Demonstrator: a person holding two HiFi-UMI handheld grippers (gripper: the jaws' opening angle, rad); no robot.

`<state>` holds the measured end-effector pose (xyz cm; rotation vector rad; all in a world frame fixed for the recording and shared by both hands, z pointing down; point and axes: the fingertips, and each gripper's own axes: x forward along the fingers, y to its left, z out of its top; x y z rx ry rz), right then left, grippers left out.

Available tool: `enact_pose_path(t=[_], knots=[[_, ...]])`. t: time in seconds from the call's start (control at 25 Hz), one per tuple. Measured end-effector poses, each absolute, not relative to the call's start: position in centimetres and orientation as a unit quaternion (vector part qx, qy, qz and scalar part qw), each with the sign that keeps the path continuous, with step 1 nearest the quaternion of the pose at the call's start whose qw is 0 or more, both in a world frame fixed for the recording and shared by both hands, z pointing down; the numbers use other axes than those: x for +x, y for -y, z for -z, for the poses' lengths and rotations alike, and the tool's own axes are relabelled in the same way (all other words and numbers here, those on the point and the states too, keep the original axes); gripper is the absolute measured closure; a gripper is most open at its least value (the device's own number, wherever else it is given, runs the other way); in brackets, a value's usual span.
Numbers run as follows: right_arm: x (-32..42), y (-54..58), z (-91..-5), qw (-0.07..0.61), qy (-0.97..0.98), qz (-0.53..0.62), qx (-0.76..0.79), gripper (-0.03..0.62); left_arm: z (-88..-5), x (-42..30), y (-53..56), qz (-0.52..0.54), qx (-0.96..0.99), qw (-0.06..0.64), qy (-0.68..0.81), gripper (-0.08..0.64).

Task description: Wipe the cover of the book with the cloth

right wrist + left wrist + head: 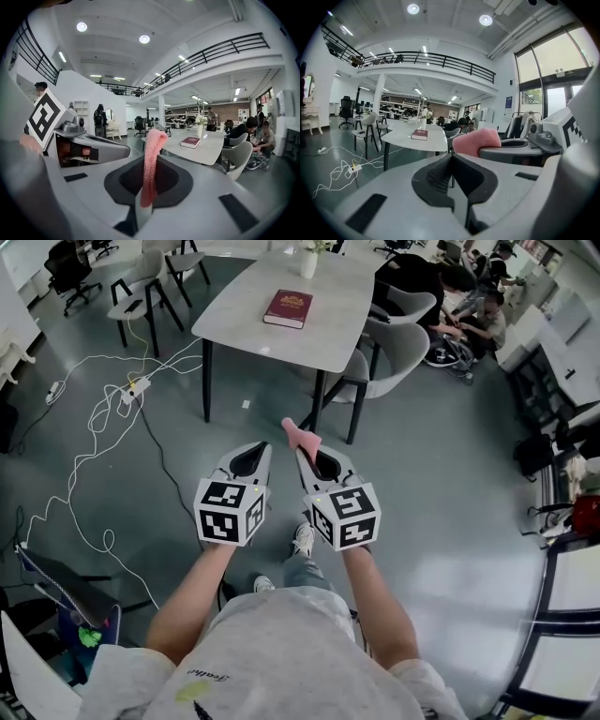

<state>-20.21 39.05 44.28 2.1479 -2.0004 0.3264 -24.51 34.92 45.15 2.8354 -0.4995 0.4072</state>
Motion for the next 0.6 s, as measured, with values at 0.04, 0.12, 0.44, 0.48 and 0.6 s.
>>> enact_pose_path(t=[0.04,0.12,0.44,0.48,0.6], knots=[[-19.5,-38.5,-44.3,0.094,0.676,-0.109,0.723,0.575,-45.2,-23.9,-34.4,-0.140,0.968,0.115,0.173,0.554],[-18.0,-37.4,-44.4,0.093,0.679,-0.109,0.720,0.575,-45.5,-22.5,-33.3,-0.143,0.967,0.115,0.178,0.554],[-10.2,-32.9,-44.7,0.085,0.688,-0.115,0.712,0.575,-45.7,-14.6,-28.9,-0.155,0.963,0.120,0.186,0.554],[-9.1,-32.5,-44.8,0.083,0.689,-0.118,0.711,0.575,-45.7,-13.5,-28.5,-0.157,0.963,0.119,0.187,0.554],[-6.1,-31.2,-45.2,0.078,0.692,-0.123,0.707,0.575,-45.9,-10.3,-27.3,-0.164,0.961,0.118,0.189,0.554]])
